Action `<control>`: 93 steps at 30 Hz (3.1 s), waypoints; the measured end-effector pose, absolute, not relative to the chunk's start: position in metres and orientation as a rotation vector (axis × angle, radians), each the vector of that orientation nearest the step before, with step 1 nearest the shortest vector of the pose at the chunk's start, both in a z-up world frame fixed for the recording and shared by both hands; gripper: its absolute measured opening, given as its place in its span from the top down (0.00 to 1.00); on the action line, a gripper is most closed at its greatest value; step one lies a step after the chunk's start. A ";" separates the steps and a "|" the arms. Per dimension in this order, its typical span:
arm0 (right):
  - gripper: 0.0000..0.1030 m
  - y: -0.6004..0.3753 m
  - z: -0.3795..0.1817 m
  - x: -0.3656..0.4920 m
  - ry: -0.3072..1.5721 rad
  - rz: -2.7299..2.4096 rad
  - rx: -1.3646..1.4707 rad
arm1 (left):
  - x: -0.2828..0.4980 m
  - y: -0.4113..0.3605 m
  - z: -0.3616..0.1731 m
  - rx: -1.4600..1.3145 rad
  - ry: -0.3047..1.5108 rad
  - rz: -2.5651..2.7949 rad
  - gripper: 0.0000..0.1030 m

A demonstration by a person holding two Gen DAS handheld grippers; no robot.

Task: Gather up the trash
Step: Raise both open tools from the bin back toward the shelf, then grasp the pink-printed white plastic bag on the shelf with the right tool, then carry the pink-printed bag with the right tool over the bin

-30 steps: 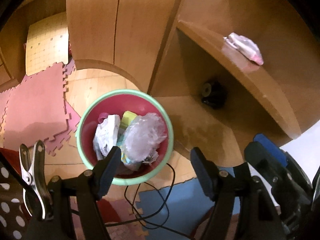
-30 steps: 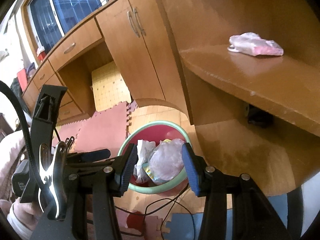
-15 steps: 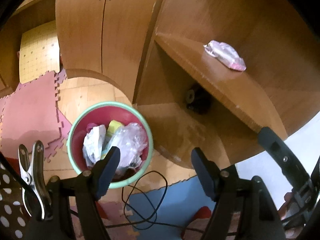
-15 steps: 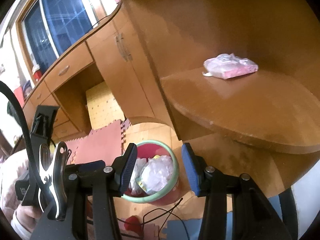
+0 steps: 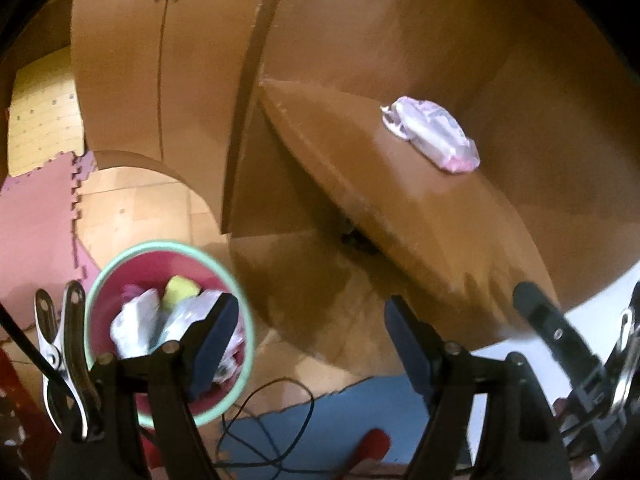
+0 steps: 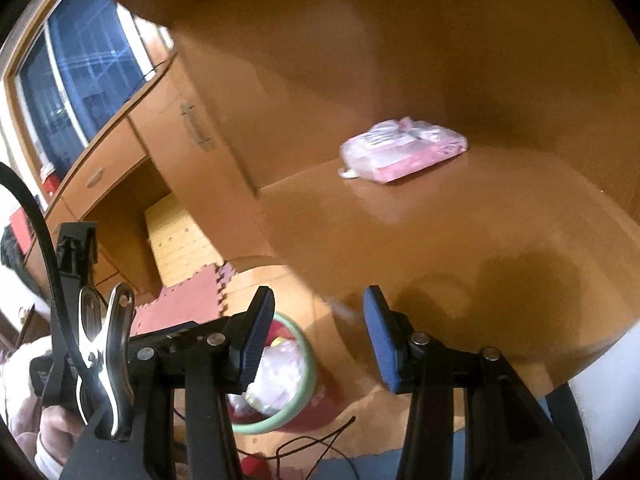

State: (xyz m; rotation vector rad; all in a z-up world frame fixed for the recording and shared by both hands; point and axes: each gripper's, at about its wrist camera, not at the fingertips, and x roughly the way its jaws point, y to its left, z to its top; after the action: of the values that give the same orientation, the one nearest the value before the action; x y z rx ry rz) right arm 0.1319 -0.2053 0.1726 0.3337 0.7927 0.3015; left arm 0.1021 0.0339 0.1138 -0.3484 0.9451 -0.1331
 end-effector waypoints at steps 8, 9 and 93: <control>0.54 -0.242 0.157 0.192 0.792 0.236 0.434 | 0.166 0.013 0.112 -0.357 0.914 -0.192 0.23; 0.54 -0.245 0.157 0.201 0.788 0.229 0.440 | 0.172 0.012 0.111 -0.362 0.920 -0.195 0.23; 0.55 -0.277 0.139 0.199 0.798 0.052 0.454 | 0.162 -0.037 0.136 -0.310 0.848 -0.361 0.21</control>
State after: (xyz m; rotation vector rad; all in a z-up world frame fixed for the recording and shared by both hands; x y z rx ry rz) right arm 0.1989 -0.2775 0.1394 0.4545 0.7985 0.0522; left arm 0.1615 -0.0370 0.1362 -0.3098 0.8478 -0.3611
